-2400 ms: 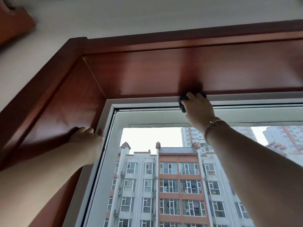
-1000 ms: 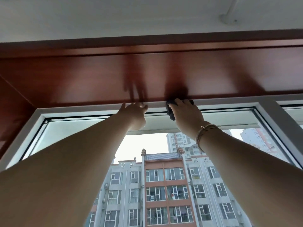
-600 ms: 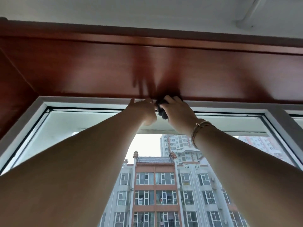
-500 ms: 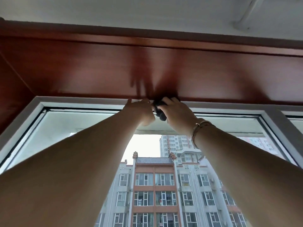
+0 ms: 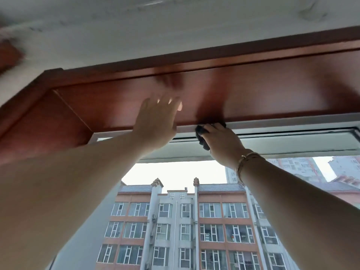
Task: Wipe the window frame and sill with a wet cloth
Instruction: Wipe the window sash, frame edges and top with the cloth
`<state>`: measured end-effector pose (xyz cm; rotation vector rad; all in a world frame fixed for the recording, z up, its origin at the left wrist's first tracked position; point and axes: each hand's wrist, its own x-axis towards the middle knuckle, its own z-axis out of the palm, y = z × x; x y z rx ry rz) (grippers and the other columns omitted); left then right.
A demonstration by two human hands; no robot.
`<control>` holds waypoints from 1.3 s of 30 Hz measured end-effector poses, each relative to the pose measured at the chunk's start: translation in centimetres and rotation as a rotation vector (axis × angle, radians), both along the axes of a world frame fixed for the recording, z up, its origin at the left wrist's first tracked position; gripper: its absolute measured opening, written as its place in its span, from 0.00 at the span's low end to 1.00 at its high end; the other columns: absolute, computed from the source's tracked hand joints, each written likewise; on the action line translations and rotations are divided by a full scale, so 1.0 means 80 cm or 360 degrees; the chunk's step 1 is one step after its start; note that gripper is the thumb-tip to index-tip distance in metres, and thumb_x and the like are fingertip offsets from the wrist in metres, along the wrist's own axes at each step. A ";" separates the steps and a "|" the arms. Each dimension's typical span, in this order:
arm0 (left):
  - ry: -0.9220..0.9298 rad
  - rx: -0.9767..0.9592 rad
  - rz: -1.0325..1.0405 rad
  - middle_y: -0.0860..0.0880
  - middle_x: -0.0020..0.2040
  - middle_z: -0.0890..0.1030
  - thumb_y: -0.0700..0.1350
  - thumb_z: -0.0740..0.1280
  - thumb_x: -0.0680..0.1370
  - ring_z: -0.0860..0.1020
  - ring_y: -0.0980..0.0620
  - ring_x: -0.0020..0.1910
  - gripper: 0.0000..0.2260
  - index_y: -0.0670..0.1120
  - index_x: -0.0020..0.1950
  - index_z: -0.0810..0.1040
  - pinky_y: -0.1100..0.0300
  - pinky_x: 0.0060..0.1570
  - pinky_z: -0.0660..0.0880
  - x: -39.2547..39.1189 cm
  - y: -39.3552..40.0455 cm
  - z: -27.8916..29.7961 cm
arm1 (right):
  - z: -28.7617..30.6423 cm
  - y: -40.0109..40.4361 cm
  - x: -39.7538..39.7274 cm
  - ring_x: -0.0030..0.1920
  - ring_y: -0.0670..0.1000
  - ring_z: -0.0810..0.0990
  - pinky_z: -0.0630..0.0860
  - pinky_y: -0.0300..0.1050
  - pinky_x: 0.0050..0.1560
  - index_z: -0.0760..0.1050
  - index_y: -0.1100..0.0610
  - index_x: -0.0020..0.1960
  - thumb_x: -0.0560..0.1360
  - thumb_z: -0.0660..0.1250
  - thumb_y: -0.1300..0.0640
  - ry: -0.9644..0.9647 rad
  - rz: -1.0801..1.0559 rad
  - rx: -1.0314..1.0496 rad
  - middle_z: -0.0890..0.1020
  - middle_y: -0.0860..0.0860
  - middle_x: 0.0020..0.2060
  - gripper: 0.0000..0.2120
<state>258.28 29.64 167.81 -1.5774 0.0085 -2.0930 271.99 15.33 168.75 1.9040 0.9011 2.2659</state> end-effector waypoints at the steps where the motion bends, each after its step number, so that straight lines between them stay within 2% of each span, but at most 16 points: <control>1: -0.0018 -0.0014 0.0023 0.47 0.59 0.72 0.37 0.63 0.70 0.68 0.42 0.59 0.17 0.48 0.58 0.72 0.51 0.57 0.64 -0.011 0.005 0.003 | 0.001 0.010 -0.004 0.62 0.54 0.69 0.67 0.46 0.54 0.69 0.54 0.65 0.75 0.58 0.62 0.0007 0.0016 -0.0019 0.71 0.48 0.62 0.19; 6: -0.0018 -0.0096 0.0151 0.46 0.60 0.70 0.41 0.64 0.72 0.66 0.42 0.60 0.12 0.49 0.54 0.71 0.50 0.56 0.63 -0.049 0.021 0.024 | 0.012 0.046 -0.019 0.60 0.53 0.69 0.66 0.46 0.52 0.71 0.52 0.63 0.76 0.57 0.61 0.0004 0.0024 -0.0041 0.71 0.48 0.60 0.16; 11: 0.0220 -0.0403 0.0034 0.48 0.56 0.71 0.48 0.64 0.73 0.64 0.43 0.64 0.09 0.50 0.53 0.72 0.46 0.63 0.58 -0.063 0.004 0.047 | 0.013 0.019 -0.014 0.60 0.54 0.70 0.67 0.47 0.54 0.68 0.52 0.67 0.77 0.57 0.60 -0.0033 -0.0068 -0.0147 0.71 0.48 0.62 0.19; 14: 0.0276 -0.0503 -0.0108 0.49 0.54 0.69 0.47 0.64 0.72 0.62 0.44 0.66 0.09 0.51 0.52 0.72 0.47 0.60 0.58 -0.056 -0.005 0.047 | 0.004 -0.026 -0.006 0.55 0.54 0.74 0.68 0.48 0.49 0.75 0.52 0.59 0.73 0.60 0.62 -0.0076 -0.0090 0.0051 0.76 0.48 0.55 0.15; 17: 0.0333 -0.0556 -0.0172 0.49 0.53 0.70 0.46 0.64 0.72 0.64 0.44 0.63 0.11 0.51 0.54 0.71 0.49 0.56 0.59 -0.052 -0.008 0.045 | -0.006 -0.055 0.008 0.52 0.54 0.75 0.69 0.49 0.50 0.77 0.53 0.51 0.69 0.64 0.65 -0.0054 -0.0142 0.0259 0.77 0.48 0.50 0.13; 23: 0.0356 -0.0635 -0.0225 0.51 0.51 0.74 0.45 0.63 0.71 0.66 0.46 0.59 0.11 0.53 0.52 0.70 0.50 0.53 0.57 -0.054 -0.006 0.052 | 0.010 -0.013 -0.004 0.59 0.54 0.71 0.67 0.48 0.55 0.72 0.54 0.61 0.74 0.61 0.61 -0.0013 -0.0079 0.0141 0.72 0.50 0.59 0.16; 29: 0.0382 -0.0643 -0.0260 0.49 0.53 0.75 0.44 0.64 0.70 0.65 0.44 0.62 0.12 0.51 0.53 0.71 0.46 0.60 0.57 -0.041 -0.012 0.042 | 0.012 0.022 -0.010 0.61 0.55 0.68 0.66 0.48 0.57 0.70 0.54 0.65 0.76 0.59 0.60 -0.0010 -0.0057 -0.0018 0.70 0.50 0.60 0.17; 33: 0.0509 -0.0613 -0.0328 0.50 0.53 0.73 0.45 0.65 0.70 0.65 0.46 0.59 0.13 0.52 0.53 0.70 0.50 0.51 0.57 -0.004 -0.037 0.022 | 0.012 -0.031 -0.003 0.60 0.54 0.69 0.68 0.48 0.55 0.70 0.54 0.66 0.76 0.58 0.61 0.0030 -0.0156 -0.0074 0.70 0.51 0.61 0.18; 39: 0.0660 -0.0550 -0.0400 0.52 0.56 0.74 0.48 0.65 0.72 0.65 0.46 0.62 0.10 0.53 0.52 0.71 0.49 0.58 0.57 0.039 -0.089 -0.008 | -0.008 -0.205 0.033 0.57 0.55 0.73 0.72 0.49 0.54 0.70 0.54 0.63 0.75 0.58 0.64 0.0233 -0.0377 0.0262 0.71 0.51 0.58 0.18</control>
